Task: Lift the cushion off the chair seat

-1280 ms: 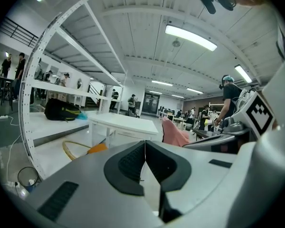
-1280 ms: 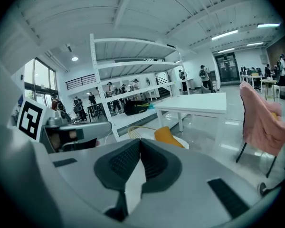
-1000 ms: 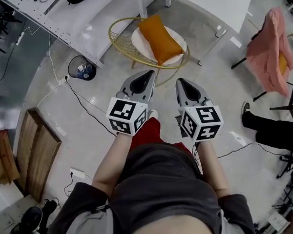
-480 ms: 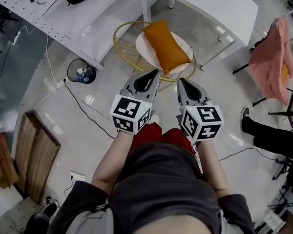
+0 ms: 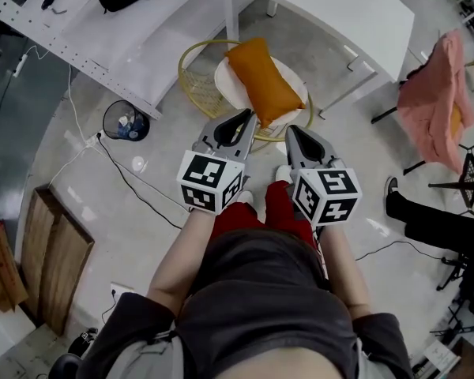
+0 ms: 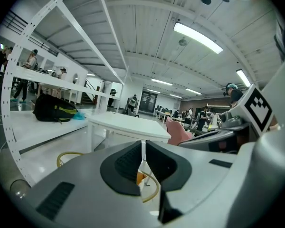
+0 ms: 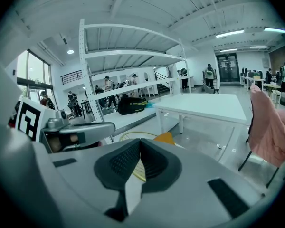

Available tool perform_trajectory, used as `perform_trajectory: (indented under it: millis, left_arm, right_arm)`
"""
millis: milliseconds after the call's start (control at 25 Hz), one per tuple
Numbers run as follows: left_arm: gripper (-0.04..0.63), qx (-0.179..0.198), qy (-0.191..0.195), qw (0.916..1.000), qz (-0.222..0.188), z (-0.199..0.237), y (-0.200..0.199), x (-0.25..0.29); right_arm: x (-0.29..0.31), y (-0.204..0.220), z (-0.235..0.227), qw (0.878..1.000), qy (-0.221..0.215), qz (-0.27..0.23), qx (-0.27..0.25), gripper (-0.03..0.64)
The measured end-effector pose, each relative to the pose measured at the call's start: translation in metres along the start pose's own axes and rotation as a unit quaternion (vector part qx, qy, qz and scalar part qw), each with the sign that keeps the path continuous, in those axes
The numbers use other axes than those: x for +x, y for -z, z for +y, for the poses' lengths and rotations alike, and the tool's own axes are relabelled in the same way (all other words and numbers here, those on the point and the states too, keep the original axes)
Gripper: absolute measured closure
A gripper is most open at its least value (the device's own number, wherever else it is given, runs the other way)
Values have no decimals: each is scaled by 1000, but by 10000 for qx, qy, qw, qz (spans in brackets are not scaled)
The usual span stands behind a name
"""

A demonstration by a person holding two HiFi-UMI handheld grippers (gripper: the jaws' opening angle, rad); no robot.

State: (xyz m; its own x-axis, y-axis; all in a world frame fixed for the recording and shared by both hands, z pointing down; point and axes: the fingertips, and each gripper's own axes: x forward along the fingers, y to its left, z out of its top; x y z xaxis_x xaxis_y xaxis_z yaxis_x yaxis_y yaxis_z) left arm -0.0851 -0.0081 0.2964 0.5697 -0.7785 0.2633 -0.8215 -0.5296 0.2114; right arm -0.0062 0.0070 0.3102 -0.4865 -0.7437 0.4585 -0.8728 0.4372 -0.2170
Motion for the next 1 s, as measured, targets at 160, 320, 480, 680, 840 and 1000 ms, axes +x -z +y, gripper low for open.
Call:
perform_trajectory:
  millis: [160, 320, 480, 680, 840, 1000]
  left_arm:
    - [581, 11, -48, 10000, -6, 4, -4, 16]
    - [570, -89, -241, 9997, 38, 13, -6, 39]
    - [558, -202, -455, 9987, 86, 23, -9, 68]
    - [551, -378, -852, 9955, 155, 36, -11, 105]
    - [545, -568, -1157, 9914, 222, 48, -16, 137]
    - [538, -778, -1421, 9863, 320, 62, -14, 161]
  right_arm:
    - [13, -7, -14, 10000, -32, 28, -14, 598]
    - [30, -18, -34, 9999, -145, 81, -38, 598]
    - [51, -28, -60, 9992, -355, 181, -80, 598]
    - [81, -42, -94, 9970, -672, 367, -135, 598]
    - [109, -57, -128, 9944, -854, 587, -188, 598]
    - [136, -64, -153, 9905, -1025, 843, -368, 598]
